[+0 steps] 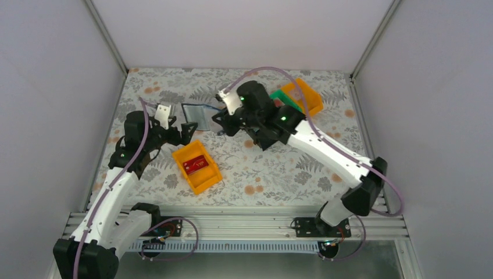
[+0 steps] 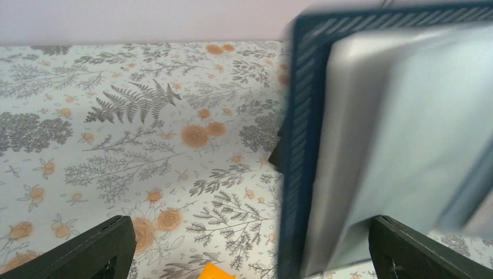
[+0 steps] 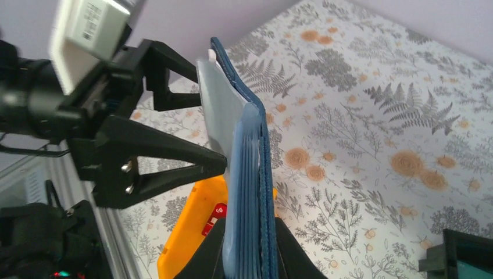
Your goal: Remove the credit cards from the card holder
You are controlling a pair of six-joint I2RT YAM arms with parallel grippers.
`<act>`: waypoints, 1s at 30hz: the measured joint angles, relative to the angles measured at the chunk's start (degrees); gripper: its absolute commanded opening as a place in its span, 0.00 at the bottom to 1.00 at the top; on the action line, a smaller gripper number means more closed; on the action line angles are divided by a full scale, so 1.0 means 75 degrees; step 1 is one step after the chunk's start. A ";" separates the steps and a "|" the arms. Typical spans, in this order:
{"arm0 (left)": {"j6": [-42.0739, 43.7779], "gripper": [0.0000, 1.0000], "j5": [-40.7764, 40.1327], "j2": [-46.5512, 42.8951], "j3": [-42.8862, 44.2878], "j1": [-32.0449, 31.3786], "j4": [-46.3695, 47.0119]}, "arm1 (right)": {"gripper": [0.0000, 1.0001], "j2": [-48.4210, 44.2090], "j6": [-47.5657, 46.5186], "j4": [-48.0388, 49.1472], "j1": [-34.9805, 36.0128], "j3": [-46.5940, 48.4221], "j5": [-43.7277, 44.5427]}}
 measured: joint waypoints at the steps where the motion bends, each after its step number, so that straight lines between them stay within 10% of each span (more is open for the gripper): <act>1: 0.0017 1.00 -0.0015 -0.0032 0.0000 0.0017 -0.0047 | 0.04 -0.0216 -0.0128 0.0082 -0.0131 -0.0154 -0.0280; 9: 0.0134 1.00 -0.0064 -0.0085 0.0000 0.0096 -0.0201 | 0.04 -0.1055 -0.0452 0.0522 -0.1017 -0.0831 -0.1609; 14: 0.0472 1.00 -0.0090 -0.0082 0.0105 0.0119 -0.0271 | 0.04 -0.0525 0.0227 0.0201 -0.1262 -0.0504 -0.0388; 22: 0.0845 0.66 0.0801 -0.0076 0.0848 0.0192 0.0058 | 0.04 0.1906 0.1326 -0.1052 -0.1274 0.0857 0.2952; 30: -0.0586 0.50 0.2664 0.0219 0.0026 -0.0490 0.1489 | 0.04 0.2623 0.1498 -0.1113 -0.0504 0.1600 0.2387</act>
